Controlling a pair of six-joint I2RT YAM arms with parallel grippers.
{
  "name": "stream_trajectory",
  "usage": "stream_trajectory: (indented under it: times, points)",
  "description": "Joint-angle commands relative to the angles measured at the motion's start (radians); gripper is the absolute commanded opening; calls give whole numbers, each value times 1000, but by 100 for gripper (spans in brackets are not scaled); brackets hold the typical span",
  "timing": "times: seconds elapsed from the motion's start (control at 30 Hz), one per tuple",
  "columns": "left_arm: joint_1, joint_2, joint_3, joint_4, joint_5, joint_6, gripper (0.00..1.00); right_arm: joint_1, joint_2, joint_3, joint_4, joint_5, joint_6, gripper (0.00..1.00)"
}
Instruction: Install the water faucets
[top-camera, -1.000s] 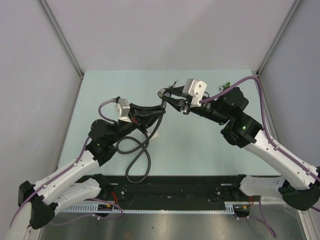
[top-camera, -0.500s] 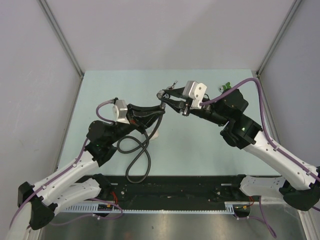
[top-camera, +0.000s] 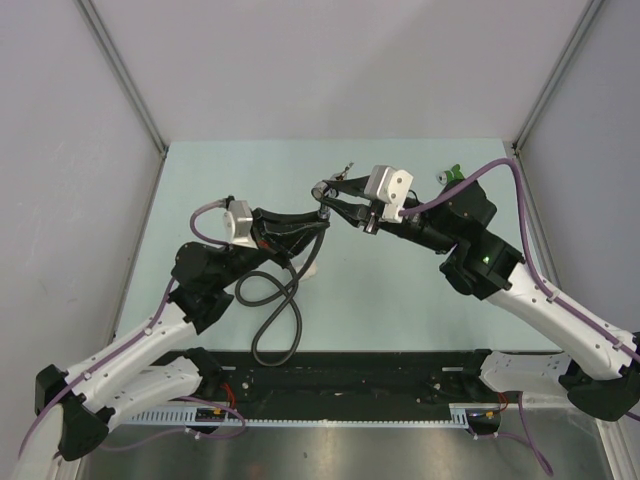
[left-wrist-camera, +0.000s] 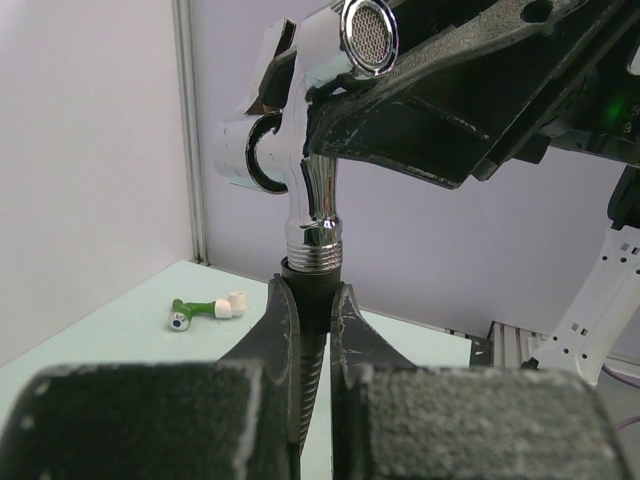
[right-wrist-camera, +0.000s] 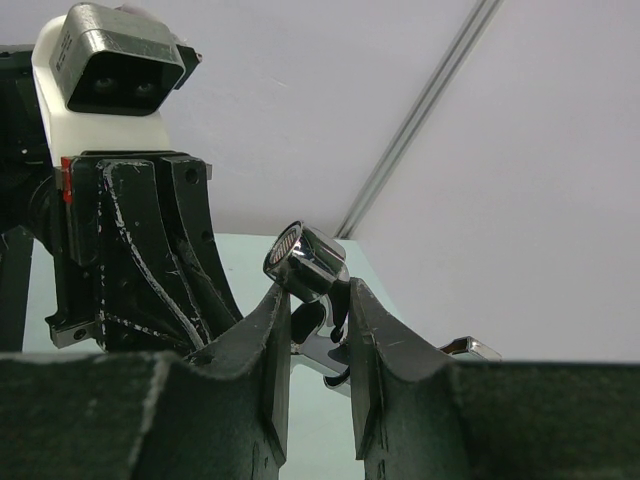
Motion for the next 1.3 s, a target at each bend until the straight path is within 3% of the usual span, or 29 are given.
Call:
stream_trajectory:
  times: [0.0, 0.43, 0.77, 1.27]
  points:
    - [5, -29, 29, 70, -3, -26, 0, 9, -29, 8, 48, 15, -26, 0]
    - [4, -36, 49, 76, -15, -36, 0, 10, -36, 8, 34, 15, -43, 0]
    - [5, -25, 96, 4, -15, 71, 0, 12, -34, 8, -6, -5, -67, 0]
    - [4, -8, 102, 48, -28, 66, 0, 13, -11, 8, -18, 27, -52, 0]
